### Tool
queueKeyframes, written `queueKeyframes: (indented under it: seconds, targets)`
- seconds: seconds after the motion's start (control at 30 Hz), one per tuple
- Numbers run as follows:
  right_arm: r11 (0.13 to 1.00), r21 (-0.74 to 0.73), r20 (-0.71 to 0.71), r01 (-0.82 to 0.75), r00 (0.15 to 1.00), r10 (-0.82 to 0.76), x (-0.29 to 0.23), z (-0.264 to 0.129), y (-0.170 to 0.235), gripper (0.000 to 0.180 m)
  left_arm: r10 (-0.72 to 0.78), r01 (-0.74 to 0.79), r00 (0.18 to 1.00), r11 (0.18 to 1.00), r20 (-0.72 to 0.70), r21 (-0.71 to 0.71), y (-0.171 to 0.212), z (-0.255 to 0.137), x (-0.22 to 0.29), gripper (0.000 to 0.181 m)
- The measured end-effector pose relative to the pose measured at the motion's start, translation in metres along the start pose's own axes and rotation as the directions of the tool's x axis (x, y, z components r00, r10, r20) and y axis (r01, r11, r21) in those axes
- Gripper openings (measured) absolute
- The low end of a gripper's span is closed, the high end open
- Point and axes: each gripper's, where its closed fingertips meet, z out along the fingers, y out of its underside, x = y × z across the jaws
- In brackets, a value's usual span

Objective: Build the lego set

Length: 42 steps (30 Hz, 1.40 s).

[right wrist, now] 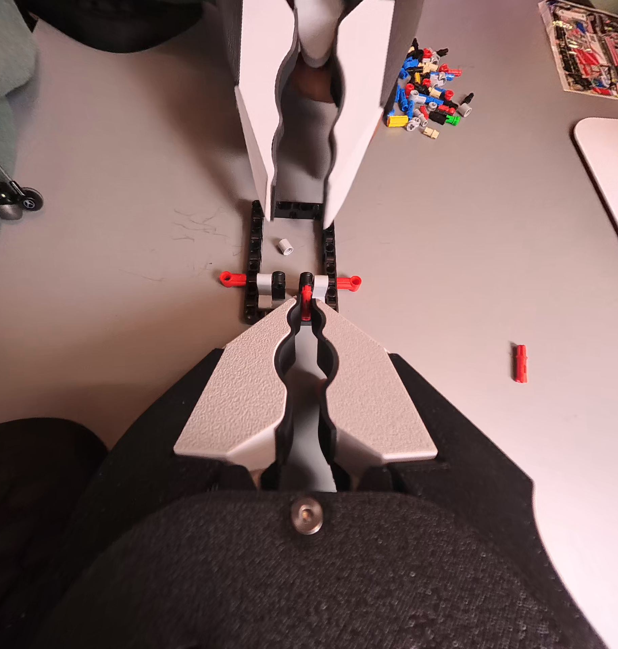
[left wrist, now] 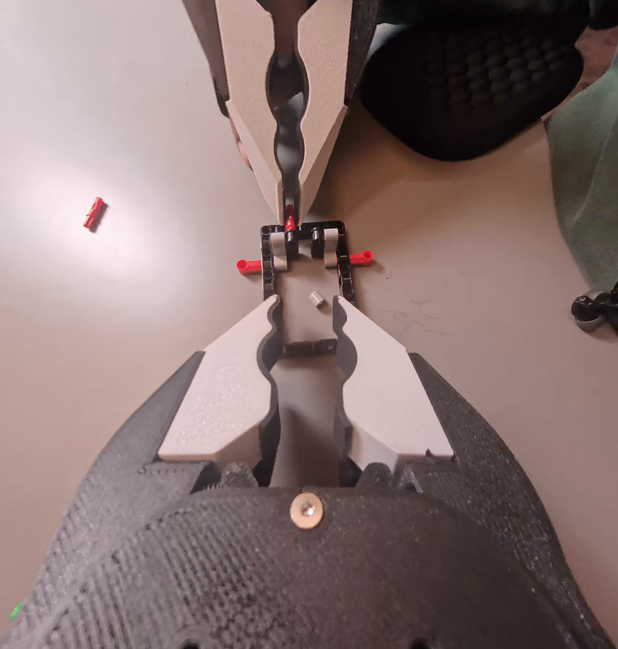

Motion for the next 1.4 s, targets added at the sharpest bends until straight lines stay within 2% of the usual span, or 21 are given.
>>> queueKeyframes:
  seconds: [0.23,0.3,0.47,0.6,0.73,0.8,0.93,1.03,1.1,1.17,1.23,1.33,1.4]
  targets:
    - [1.0,-0.001,-0.005,0.008,1.0,-0.008,0.0,0.001,0.0,0.003,0.1,-0.102,0.995,0.988,-0.022,-0.116,0.005,0.017,0.005,0.016]
    - [1.0,-0.004,-0.007,0.011,1.0,-0.011,0.0,0.001,0.0,0.003,0.105,-0.108,0.994,0.986,-0.03,-0.126,0.006,0.019,0.007,0.009]
    - [1.0,-0.001,-0.009,0.011,1.0,-0.011,0.0,0.001,0.0,0.002,0.126,-0.126,0.992,0.986,-0.004,-0.107,0.003,0.015,0.005,0.008]
    - [1.0,-0.004,-0.014,0.01,1.0,-0.01,0.001,0.0,0.0,0.003,0.079,-0.08,0.996,0.996,0.033,0.043,-0.011,-0.021,-0.006,0.007]
    - [1.0,-0.004,-0.017,0.009,1.0,-0.009,0.001,0.0,0.001,0.003,-0.044,0.029,0.995,0.986,0.085,0.162,0.006,-0.078,-0.034,0.007]
    - [1.0,-0.003,-0.017,0.006,1.0,-0.006,0.001,0.0,0.0,0.003,-0.098,0.083,0.983,0.992,0.154,0.097,0.032,-0.096,-0.052,0.007]
    - [1.0,0.001,-0.017,0.001,1.0,-0.001,0.002,0.001,0.0,0.003,-0.125,0.169,0.951,0.976,0.282,-0.137,0.086,-0.109,-0.074,0.007]
    - [1.0,0.001,-0.018,0.001,1.0,-0.001,0.002,0.001,0.0,0.003,-0.122,0.199,0.937,0.956,0.327,-0.214,0.103,-0.111,-0.081,0.01]
    - [1.0,0.0,-0.02,0.003,1.0,-0.003,0.002,0.001,0.0,0.003,-0.124,0.206,0.936,0.951,0.329,-0.229,0.104,-0.111,-0.081,0.02]
    - [1.0,0.001,-0.02,0.003,1.0,-0.003,0.002,0.001,0.0,0.003,-0.116,0.202,0.929,0.954,0.351,-0.22,0.098,-0.114,-0.083,0.027]
    - [1.0,0.004,-0.019,0.0,1.0,0.0,0.002,0.001,0.0,0.003,-0.113,0.173,0.927,0.975,0.358,-0.139,0.074,-0.116,-0.082,0.03]
    - [1.0,0.009,-0.017,-0.008,1.0,0.008,0.003,0.002,0.0,0.003,-0.112,0.111,0.972,0.994,0.206,0.017,0.02,-0.089,-0.048,0.043]
    - [1.0,0.009,-0.018,-0.006,1.0,0.007,0.003,0.002,0.0,0.003,-0.067,0.071,0.992,0.997,0.109,-0.035,0.012,-0.055,-0.023,0.062]
